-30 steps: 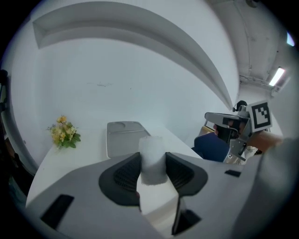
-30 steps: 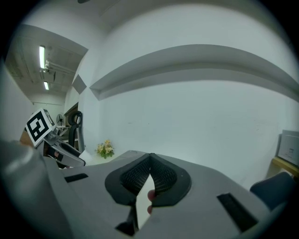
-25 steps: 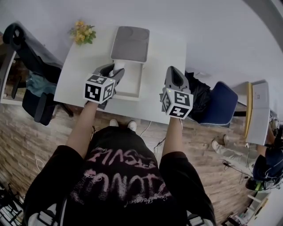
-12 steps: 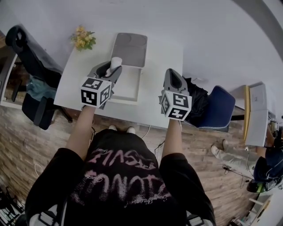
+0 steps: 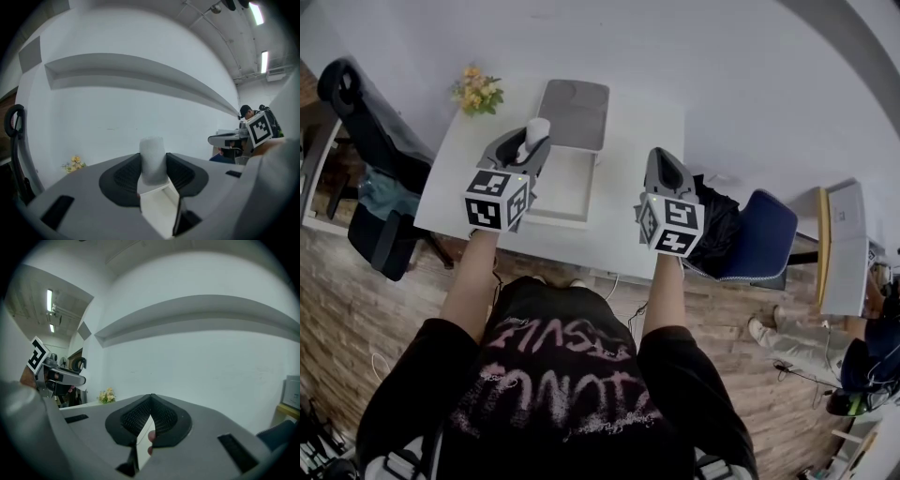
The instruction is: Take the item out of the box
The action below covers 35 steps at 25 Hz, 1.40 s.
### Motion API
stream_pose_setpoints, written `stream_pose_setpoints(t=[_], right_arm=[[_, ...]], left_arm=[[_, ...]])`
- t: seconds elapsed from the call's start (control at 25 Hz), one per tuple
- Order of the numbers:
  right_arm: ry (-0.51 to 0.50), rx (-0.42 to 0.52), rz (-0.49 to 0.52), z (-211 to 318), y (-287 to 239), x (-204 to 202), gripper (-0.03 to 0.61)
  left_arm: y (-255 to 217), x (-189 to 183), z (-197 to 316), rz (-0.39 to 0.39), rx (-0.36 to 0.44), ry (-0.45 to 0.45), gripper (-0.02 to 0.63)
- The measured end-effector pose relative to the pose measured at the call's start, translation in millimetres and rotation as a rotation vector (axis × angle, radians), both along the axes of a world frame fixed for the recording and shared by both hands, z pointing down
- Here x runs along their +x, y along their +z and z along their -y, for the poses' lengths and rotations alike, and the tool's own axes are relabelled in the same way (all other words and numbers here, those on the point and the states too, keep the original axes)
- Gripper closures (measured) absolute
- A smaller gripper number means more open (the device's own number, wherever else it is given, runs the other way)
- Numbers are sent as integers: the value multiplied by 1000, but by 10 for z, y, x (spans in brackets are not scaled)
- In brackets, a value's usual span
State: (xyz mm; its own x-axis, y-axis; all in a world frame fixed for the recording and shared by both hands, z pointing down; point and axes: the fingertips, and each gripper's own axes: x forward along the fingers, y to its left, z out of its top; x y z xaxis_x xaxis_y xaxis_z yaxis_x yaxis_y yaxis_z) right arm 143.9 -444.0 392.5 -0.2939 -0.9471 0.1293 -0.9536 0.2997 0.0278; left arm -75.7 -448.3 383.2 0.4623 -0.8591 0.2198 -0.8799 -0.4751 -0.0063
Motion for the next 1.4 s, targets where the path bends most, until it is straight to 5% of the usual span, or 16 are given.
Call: stream_pose_setpoints(t=[1.4], right_arm=[[-44, 62, 20, 61, -214, 0, 568]], left_arm=[[-447, -169, -114, -20, 142, -87, 443]])
